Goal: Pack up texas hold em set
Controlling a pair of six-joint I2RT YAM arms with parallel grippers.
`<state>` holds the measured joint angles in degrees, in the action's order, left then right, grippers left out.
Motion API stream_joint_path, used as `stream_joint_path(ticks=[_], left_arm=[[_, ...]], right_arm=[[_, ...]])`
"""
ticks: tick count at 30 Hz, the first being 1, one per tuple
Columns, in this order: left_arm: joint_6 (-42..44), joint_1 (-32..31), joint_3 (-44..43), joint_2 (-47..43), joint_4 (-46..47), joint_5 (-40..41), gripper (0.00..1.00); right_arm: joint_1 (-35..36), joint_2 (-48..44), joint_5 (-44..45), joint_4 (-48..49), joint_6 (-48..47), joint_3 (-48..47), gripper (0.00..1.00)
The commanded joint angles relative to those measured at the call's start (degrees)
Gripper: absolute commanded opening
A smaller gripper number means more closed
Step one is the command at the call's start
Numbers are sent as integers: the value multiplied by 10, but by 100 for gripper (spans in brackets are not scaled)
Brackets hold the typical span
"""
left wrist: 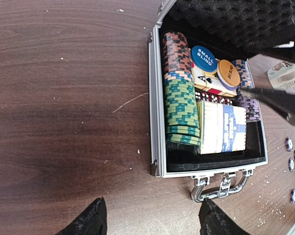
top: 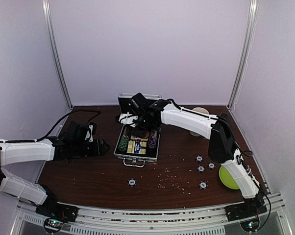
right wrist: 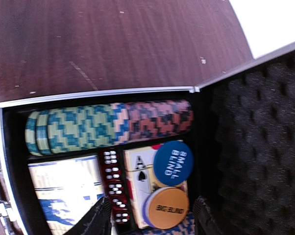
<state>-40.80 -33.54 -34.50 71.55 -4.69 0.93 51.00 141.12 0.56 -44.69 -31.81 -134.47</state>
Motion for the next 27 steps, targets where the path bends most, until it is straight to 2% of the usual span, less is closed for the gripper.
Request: stream_joint_path(ticks=[1, 10, 15, 21, 27], left_arm=[[6, -1, -8, -10, 6, 2, 66], [7, -1, -11, -1, 9, -3, 66], [6, -1, -9, 2, 14, -4, 66], [5, -1, -5, 13, 24, -7, 66], [4, -1, -5, 22, 28, -12, 66]], right_arm=[[-3, 23, 74, 34, -11, 4, 56], [4, 50, 96, 13, -49, 12, 55], [15, 33, 76, -1, -64, 54, 55], [21, 19, 73, 11, -56, 86, 56], [17, 15, 119, 28, -35, 75, 57]])
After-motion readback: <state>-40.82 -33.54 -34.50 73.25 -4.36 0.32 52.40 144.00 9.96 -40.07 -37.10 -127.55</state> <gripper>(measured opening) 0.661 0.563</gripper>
